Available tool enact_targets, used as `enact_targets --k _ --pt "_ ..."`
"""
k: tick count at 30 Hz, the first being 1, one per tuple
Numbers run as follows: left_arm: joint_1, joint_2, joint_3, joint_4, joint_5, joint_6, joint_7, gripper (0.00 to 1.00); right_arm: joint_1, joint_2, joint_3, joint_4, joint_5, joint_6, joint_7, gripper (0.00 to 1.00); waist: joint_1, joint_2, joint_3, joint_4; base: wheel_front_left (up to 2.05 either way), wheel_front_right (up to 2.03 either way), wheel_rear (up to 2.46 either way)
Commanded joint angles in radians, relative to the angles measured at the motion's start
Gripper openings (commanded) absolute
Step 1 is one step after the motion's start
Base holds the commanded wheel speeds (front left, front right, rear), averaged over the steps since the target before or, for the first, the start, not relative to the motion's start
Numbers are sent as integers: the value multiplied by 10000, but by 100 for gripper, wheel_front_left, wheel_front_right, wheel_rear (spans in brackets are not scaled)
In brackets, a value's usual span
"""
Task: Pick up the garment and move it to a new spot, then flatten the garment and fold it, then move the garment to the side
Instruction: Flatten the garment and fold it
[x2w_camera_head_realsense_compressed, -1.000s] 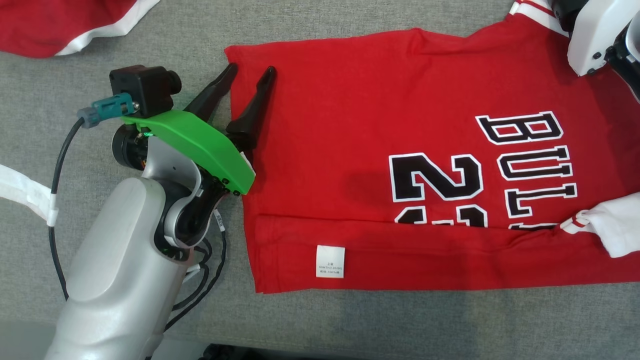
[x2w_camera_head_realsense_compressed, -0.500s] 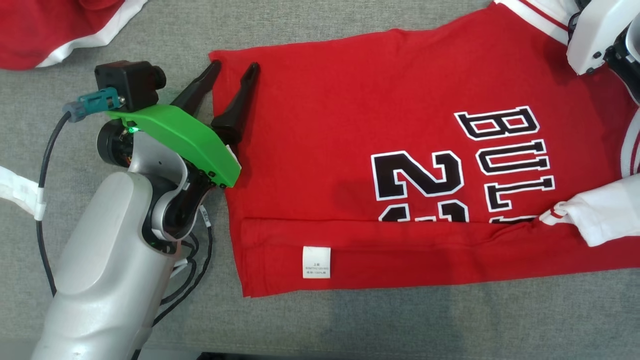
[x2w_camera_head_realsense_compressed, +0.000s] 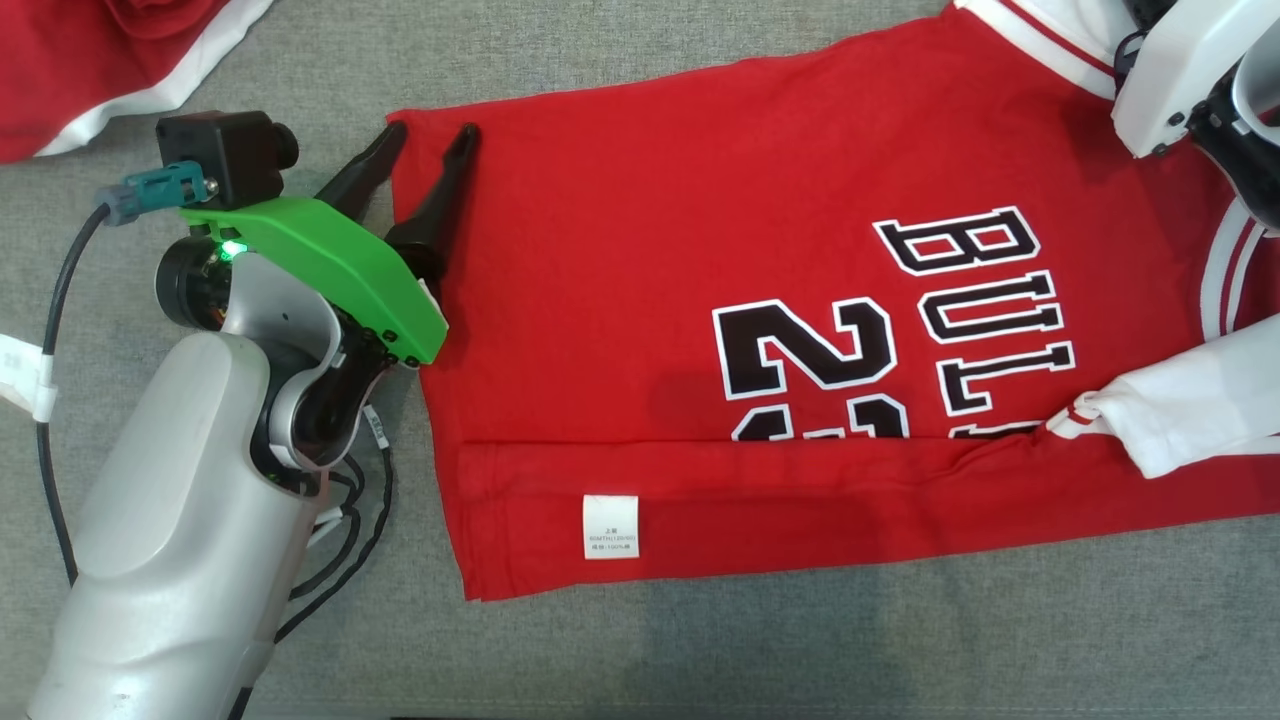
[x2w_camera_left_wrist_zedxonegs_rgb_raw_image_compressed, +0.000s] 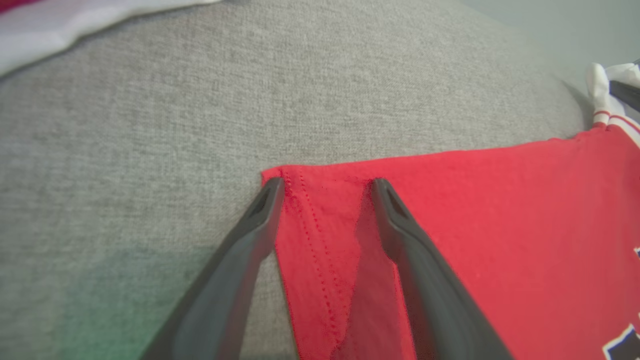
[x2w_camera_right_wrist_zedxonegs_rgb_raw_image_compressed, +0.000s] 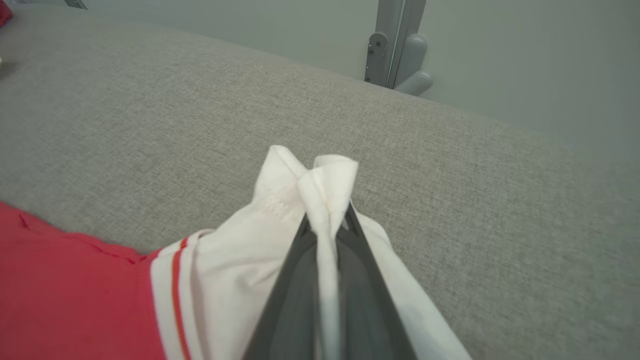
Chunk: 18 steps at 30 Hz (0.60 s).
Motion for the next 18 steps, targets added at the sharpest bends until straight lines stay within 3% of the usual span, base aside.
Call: enact_targets --k 1,8,15,18 --pt "523 -74 -403 900 -134 50 628 0 18 53 42 -79 140 -17 -121 0 0 5 -29 -31 0 0 0" --pt "1116 -263 -940 1013 -220 -589 574 0 381 100 -60 -334 482 -17 -656 0 0 5 -416 -138 0 0 0" --pt "1308 37 -473 243 -69 -513 -441 0 1245 11 -481 -682 813 -17 -1338 0 0 5 -1177 -207 0 0 0" --pt "1554 226 -285 -492 214 -279 -1042 0 1904 -55 -860 -905 903 -16 -1629 0 0 5 -1620 -306 0 0 0"
